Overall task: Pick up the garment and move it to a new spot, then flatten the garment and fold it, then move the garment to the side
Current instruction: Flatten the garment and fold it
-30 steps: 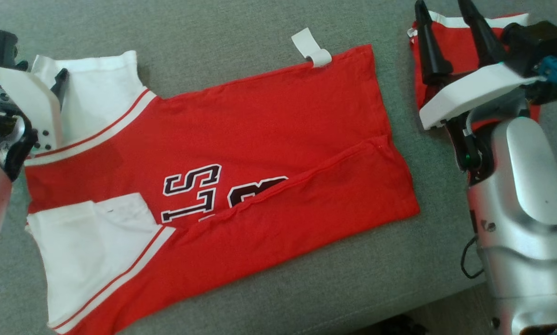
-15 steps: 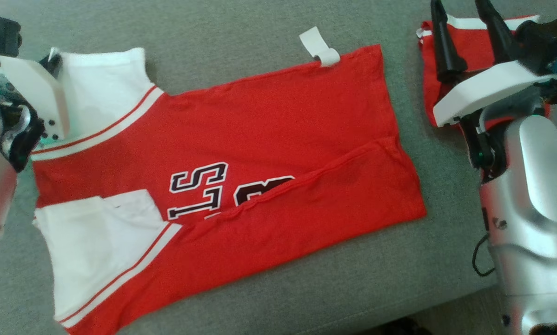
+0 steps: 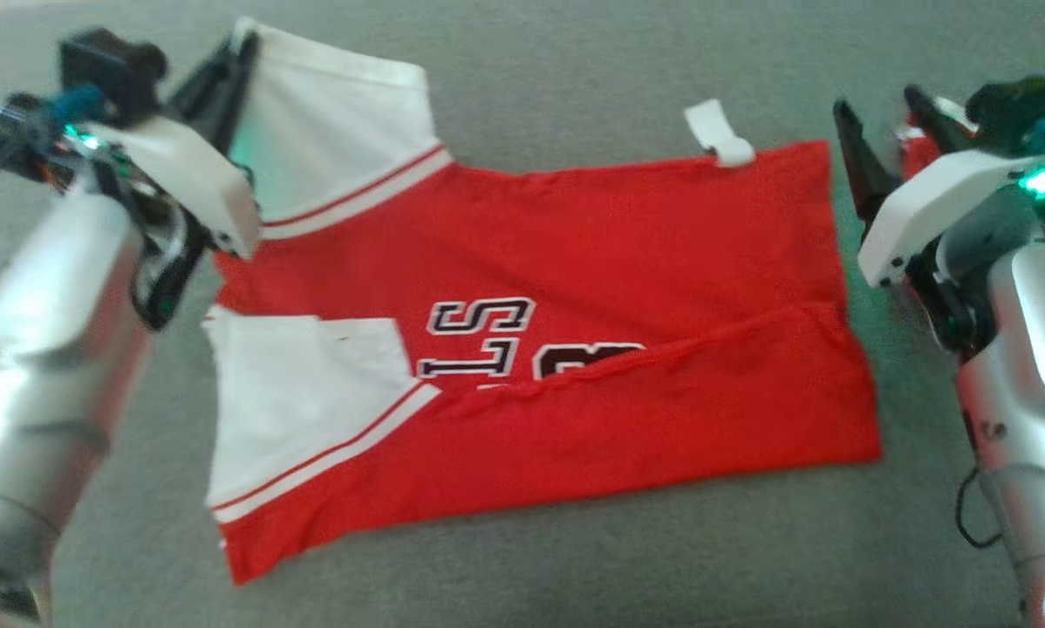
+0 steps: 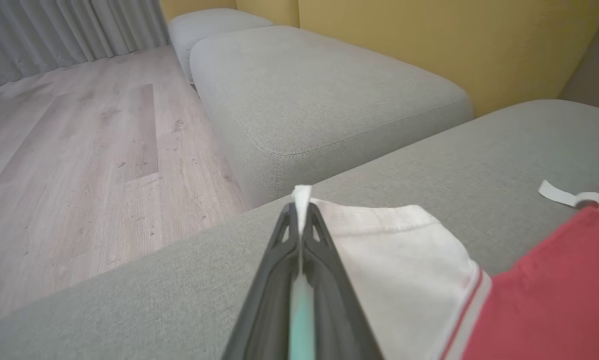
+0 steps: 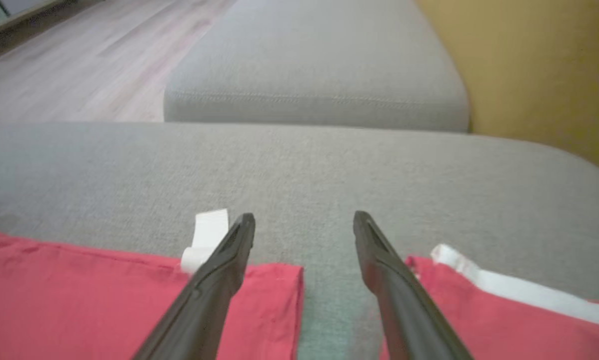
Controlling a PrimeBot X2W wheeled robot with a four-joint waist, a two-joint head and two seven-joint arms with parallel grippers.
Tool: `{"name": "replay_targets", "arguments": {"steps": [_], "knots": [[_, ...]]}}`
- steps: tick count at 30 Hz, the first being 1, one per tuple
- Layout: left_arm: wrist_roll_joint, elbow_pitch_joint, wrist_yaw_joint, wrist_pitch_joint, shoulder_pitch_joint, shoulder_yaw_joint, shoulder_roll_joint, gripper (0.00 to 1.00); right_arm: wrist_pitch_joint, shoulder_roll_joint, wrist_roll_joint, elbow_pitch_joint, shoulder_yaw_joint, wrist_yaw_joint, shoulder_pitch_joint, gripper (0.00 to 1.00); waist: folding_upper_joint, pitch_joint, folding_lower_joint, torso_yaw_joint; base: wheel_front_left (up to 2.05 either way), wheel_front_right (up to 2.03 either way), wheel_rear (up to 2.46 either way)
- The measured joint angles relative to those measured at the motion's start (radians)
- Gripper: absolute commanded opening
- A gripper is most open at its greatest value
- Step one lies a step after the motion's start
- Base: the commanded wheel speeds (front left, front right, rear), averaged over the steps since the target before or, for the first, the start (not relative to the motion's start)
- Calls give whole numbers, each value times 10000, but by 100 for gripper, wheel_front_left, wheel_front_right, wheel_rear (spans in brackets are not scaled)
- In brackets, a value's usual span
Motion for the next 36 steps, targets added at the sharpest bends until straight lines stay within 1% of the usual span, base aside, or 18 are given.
{"name": "replay_targets", "arguments": {"steps": [3,6,10,12,17,23,24,25,26,30,36], "knots": [[63,-723,0,-69,449,-303,40,0,360,-313,280,612,407,-2,-3,100,0,-138,0,456,0,0,0],[69,-1459,2,-61,919,-389,127,0,596,-591,449,1248,675,-2,-26,100,0,-234,0,856,0,0,0],[67,-2437,94,165,1277,-612,297,0,876,-773,529,2125,911,-2,-218,100,0,-282,0,1243,0,0,0],[48,-2849,117,318,1387,-619,414,0,874,-802,529,2495,1034,-2,-404,100,0,-252,0,1354,0,0,0],[25,-3538,372,535,1428,-637,541,0,872,-846,362,3394,1168,0,-966,100,0,-116,0,1468,0,0,0],[-17,-3814,527,725,1429,-656,711,0,936,-855,48,4266,1239,-2,-1596,100,0,-33,0,1468,0,0,0],[-17,-3820,535,727,1429,-658,713,0,949,-844,48,4353,1300,-2,-1653,38,0,-33,0,1455,0,0,0],[-17,-3824,543,727,1429,-658,713,0,945,-815,58,4391,1360,0,-1695,0,0,-34,0,1434,0,0,0],[-17,-3824,548,727,1429,-658,717,0,940,-765,107,4428,1396,-2,-1739,0,0,-36,0,1405,0,0,0],[-50,-3668,802,633,1428,-568,784,0,516,-522,483,4466,1494,0,-1803,0,0,-42,1,1221,0,0,0],[-138,-2823,1060,224,1240,-123,915,0,-408,-219,1634,4011,1425,-2,-2300,0,0,10,1,837,0,0,0]]}}
